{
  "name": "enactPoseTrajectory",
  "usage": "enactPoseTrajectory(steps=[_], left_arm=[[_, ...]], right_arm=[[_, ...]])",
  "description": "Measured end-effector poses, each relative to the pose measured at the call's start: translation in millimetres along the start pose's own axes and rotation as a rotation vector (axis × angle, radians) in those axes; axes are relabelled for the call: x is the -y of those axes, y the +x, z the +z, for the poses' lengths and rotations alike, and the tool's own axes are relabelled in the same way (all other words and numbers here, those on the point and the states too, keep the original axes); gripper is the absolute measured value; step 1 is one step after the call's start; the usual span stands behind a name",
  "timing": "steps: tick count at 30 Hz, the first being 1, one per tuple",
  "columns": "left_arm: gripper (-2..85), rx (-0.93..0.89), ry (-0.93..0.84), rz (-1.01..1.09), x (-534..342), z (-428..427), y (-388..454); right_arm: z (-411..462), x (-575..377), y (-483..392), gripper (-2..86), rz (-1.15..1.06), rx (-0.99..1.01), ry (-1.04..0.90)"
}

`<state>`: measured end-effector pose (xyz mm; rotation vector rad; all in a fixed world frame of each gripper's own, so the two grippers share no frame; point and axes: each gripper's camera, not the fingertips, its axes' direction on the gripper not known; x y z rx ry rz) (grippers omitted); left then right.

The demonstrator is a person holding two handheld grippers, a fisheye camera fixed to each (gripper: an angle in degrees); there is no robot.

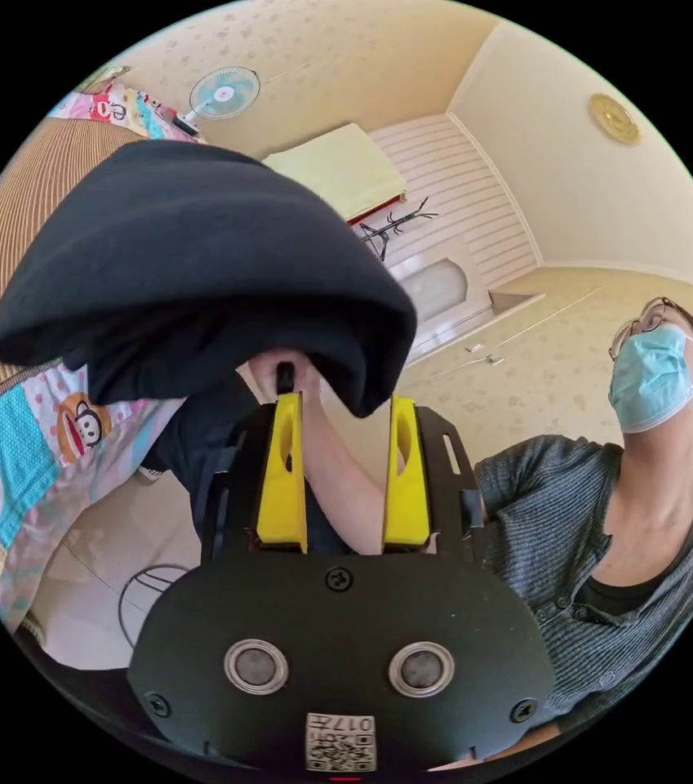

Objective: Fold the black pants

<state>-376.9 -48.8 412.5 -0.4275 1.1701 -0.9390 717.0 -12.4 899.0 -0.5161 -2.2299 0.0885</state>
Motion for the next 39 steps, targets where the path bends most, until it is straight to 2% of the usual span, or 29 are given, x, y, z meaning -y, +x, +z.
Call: enactPoseTrajectory(steps=[3, 7, 10, 12, 14, 16, 17, 18, 19, 20, 22, 23, 25, 27, 29, 33, 35, 37, 39], left_arm=[[14.7, 0.011, -0.034, -0.054, -12.6, 15.1, -34.5], [13.9, -0.104, -0.046, -0.187, -48.9, 38.6, -101.6], [13.3, -0.108, -0.056, -0.264, -74.1, 55.6, -140.1], [13.3, -0.091, -0.073, -0.3, -86.0, 67.7, -161.2], [13.2, -0.073, -0.09, -0.355, -101.9, 85.6, -189.9], [13.2, -0.083, -0.094, -0.389, -112.9, 100.8, -207.9], [13.2, -0.092, -0.098, -0.402, -119.4, 112.5, -217.5], [13.2, -0.093, -0.101, -0.408, -122.4, 118.6, -221.6], [13.0, -0.09, -0.105, -0.418, -128.1, 130.8, -228.6], [12.9, -0.086, -0.103, -0.425, -133.6, 143.3, -234.6], [12.7, -0.084, -0.088, -0.43, -141.9, 162.2, -242.0], [12.6, -0.081, -0.08, -0.431, -147.1, 175.5, -246.3], [12.0, -0.067, -0.078, -0.428, -153.8, 198.1, -252.1], [11.5, -0.042, -0.085, -0.419, -159.0, 222.4, -255.7], [11.4, 0.009, -0.096, -0.39, -164.7, 254.0, -254.1], [11.0, 0.144, -0.098, -0.324, -177.6, 298.8, -239.6], [9.0, 0.333, -0.063, -0.278, -193.5, 321.3, -219.4], [6.3, 0.471, 0.027, -0.226, -209.1, 327.6, -199.2], [4.1, 0.563, 0.133, -0.166, -225.4, 327.8, -180.3]], right_arm=[[-30.5, 67.4, -53.8, 16.0, -0.213, -0.048, 0.059], [-88.3, 166.2, -122.2, 14.9, -0.48, -0.111, 0.144], [-145.7, 221.1, -137.5, 14.0, -0.529, -0.212, 0.195], [-189.4, 238.5, -126.0, 13.4, -0.424, -0.301, 0.274], [-235.1, 240.0, -115.0, 12.3, -0.246, -0.516, 0.379], [-293.7, 218.6, -107.3, 9.2, 0.052, -0.933, 0.514], [-307.4, 210.0, -103.7, 8.3, 0.143, -1.032, 0.522], [-333.8, 186.9, -96.4, 6.5, 0.337, -1.193, 0.563], [-350.7, 160.2, -94.1, 5.3, 0.407, -1.275, 0.592], [-355.3, 147.4, -95.0, 4.7, 0.376, -1.267, 0.61], [-368.3, 98.2, -88.2, 2.7, 0.25, -1.103, 0.705], [-369.9, 86.0, -83.7, 2.2, 0.256, -1.082, 0.733], [-361.2, 37.4, -66.3, 1.0, 0.295, -1.118, 0.839], [-344.7, 9.9, -47.9, 0.7, 0.325, -1.158, 0.85], [-318.7, -4.9, -20.2, 0.5, 0.347, -1.183, 0.762], [-189.2, -6.1, 57.2, 0.4, 0.289, -1.263, 0.313], [-103.9, -7.4, 84.1, 0.4, 0.191, -1.317, 0.088], [22.3, -23.6, 115.1, 0.4, -0.059, -1.55, -0.219], [103.9, -48.6, 135.2, 0.4, -0.253, -1.723, -0.299]])
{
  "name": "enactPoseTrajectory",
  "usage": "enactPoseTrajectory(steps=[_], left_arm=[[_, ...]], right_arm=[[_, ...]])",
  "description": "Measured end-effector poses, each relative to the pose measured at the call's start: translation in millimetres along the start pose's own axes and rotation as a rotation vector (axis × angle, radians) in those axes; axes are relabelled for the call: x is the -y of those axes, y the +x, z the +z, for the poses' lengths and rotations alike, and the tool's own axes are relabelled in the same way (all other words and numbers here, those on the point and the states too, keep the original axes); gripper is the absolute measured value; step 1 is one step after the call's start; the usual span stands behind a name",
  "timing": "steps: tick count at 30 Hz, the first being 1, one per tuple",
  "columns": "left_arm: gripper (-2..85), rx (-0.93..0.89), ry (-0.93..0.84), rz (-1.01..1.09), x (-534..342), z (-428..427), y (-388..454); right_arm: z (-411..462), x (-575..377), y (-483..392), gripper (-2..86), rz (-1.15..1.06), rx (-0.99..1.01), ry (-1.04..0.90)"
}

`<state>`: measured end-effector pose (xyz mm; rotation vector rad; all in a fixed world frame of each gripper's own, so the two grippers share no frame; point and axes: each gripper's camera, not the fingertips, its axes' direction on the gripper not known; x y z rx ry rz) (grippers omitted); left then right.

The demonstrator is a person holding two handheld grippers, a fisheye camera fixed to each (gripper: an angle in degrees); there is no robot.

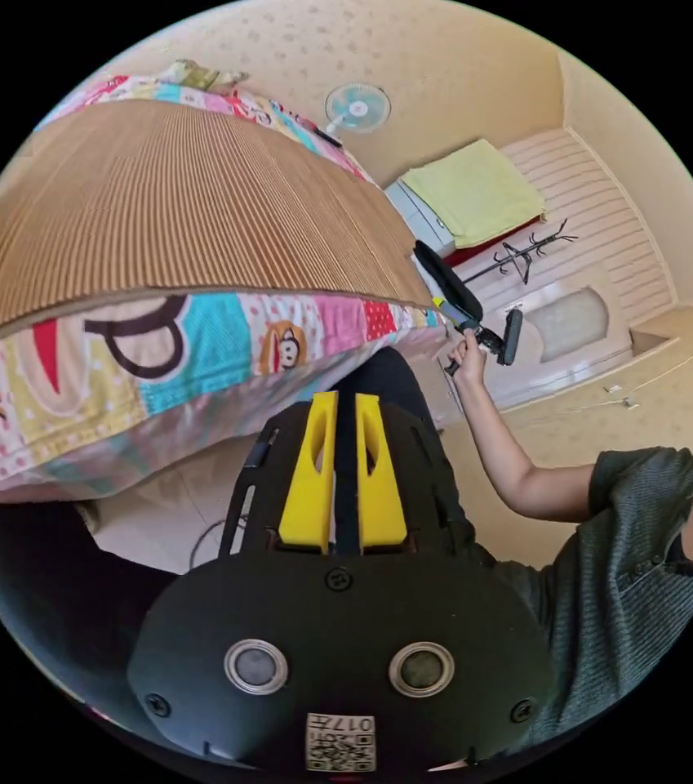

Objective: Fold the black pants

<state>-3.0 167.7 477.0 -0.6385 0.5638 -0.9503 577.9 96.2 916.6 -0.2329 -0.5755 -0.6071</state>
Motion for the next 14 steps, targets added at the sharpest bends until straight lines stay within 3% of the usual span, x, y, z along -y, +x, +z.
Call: enactPoseTrajectory(steps=[2, 4, 7, 9, 11, 14], left_arm=[[2.8, 0.092, 0.172, 0.015, -25.9, -21.1, 10.9], [1.6, 0.156, 0.298, 0.013, -48.7, -38.9, 17.8], [0.0, 0.272, 0.43, 0.035, -87.6, -63.0, 32.5], [0.2, 0.4, 0.463, 0.033, -107.7, -75.7, 41.2], [2.7, 0.642, 0.505, 0.012, -127.9, -99.3, 48.7], [11.1, 0.8, 0.575, -0.054, -131.8, -142.5, 46.0]], right_arm=[[2.5, -6.2, -66.5, 0.4, -0.035, -0.091, 0.139], [27.9, -17.8, -117.1, 0.4, -0.015, 0.027, 0.2], [108.9, -42.6, -126.8, 0.3, 0.108, 0.239, 0.039], [148.6, -53.7, -123.1, 0.3, 0.19, 0.273, -0.092], [153.6, -54.3, -121.8, 0.3, 0.139, 0.35, -0.063], [168.3, -60.1, -122.9, 0.3, 0.123, 0.375, -0.081]])
